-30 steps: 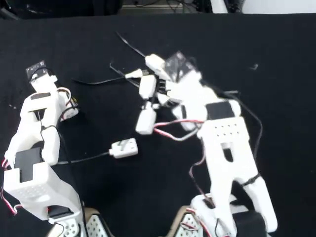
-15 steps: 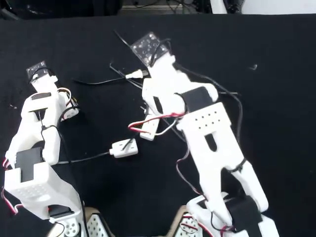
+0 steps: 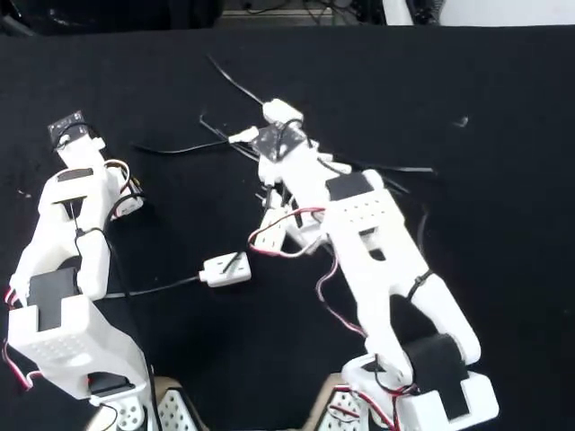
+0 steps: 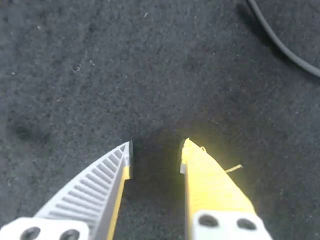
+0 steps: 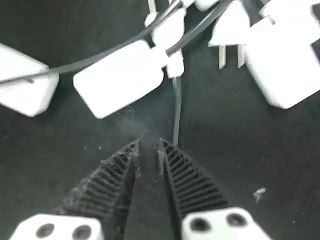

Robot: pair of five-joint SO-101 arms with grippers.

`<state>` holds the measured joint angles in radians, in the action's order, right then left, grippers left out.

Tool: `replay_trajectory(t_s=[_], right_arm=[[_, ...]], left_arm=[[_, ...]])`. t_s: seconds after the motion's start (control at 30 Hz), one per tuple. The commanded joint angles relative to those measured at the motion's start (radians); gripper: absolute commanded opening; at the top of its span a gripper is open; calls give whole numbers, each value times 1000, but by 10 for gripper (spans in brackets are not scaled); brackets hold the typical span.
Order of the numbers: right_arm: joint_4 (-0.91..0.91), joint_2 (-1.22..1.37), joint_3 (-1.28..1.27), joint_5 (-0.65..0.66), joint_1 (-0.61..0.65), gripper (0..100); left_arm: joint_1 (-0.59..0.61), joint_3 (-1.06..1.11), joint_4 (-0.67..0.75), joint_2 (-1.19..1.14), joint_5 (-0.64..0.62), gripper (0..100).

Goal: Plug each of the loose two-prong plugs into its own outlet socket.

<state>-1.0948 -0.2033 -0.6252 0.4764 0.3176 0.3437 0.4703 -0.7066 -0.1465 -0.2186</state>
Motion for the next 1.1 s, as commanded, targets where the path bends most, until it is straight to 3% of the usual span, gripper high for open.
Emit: replay_trajectory(t_s=[0.0, 0.33, 0.47, 0.63, 0.73, 0.83, 1.07], right_arm=[[77, 21, -33, 14, 74, 47], [269, 231, 48, 6, 106, 47], [344, 262, 150, -107, 118, 50], [440, 271, 180, -241, 147, 171], [500, 271, 174, -276, 163, 186], [471, 257, 174, -275, 144, 186], [195, 183, 176, -186, 97, 142]], left_arm=[[16, -10, -9, 46, 8, 170], [16, -8, -9, 46, 8, 170], [16, -8, -9, 46, 8, 170], [16, -8, -9, 46, 8, 170], [16, -8, -9, 46, 8, 170], [28, -8, -9, 46, 8, 170], [39, -12, -9, 46, 8, 170]])
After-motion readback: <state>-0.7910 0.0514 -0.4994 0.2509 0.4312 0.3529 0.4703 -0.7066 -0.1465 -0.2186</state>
